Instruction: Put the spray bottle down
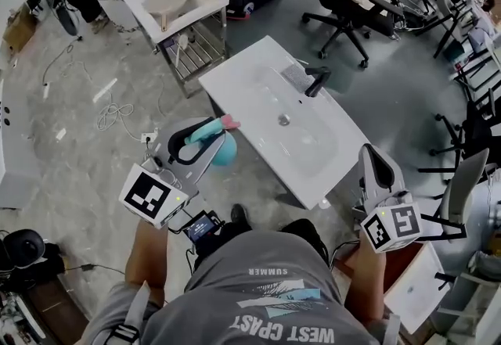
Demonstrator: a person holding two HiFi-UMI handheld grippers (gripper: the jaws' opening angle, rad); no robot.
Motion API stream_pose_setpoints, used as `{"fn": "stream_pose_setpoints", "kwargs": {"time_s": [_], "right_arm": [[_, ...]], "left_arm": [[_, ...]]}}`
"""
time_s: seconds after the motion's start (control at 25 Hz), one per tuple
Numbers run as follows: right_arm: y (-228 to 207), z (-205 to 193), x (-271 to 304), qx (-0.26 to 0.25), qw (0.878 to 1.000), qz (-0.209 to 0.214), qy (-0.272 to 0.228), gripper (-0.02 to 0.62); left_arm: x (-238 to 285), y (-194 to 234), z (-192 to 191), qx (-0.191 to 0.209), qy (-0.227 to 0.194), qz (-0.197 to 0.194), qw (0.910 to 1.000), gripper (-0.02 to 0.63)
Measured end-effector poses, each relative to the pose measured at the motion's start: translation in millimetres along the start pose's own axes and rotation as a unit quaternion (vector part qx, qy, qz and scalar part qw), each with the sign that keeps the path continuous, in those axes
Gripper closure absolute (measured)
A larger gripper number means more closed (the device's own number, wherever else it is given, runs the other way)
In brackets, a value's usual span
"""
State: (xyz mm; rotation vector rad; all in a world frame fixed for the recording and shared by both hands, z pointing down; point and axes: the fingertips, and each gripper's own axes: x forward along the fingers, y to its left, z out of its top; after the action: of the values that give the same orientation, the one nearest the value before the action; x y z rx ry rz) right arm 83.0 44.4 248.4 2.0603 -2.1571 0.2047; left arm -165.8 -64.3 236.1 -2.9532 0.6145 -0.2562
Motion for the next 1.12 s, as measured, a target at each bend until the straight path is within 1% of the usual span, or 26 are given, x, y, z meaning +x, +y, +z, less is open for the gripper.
{"fn": "stream_pose_setpoints", "kwargs": {"time_s": [0.16,0.36,0.64,0.92,1.12], "right_arm": [[-2.4,-0.8,10.1,-0.003,1.000,-0.003,0.010,0.594],[-22.4,-4.0,29.1,0.003,1.000,0.002,0.013,0.594],[-49.7,11.2,79.8,0.001,0.998,0.059,-0.011,0.594],[-86.1,9.8,115.8,0.003,0.995,0.102,-0.004,0.594],[-101.3,12.2,136.8,0.005,0.992,0.127,-0.010,0.594]], "left_arm": [[14.4,11.2,-7.7,-0.003,-0.003,-0.008,1.0000,0.506],[33.7,19.5,-9.6,-0.003,0.002,-0.002,1.0000,0.506],[54.0,33.9,-2.9,-0.001,0.014,0.054,0.9984,0.506],[83.9,32.3,1.8,-0.009,0.027,0.096,0.9950,0.505],[96.1,32.2,3.2,-0.006,0.039,0.120,0.9920,0.505]]}}
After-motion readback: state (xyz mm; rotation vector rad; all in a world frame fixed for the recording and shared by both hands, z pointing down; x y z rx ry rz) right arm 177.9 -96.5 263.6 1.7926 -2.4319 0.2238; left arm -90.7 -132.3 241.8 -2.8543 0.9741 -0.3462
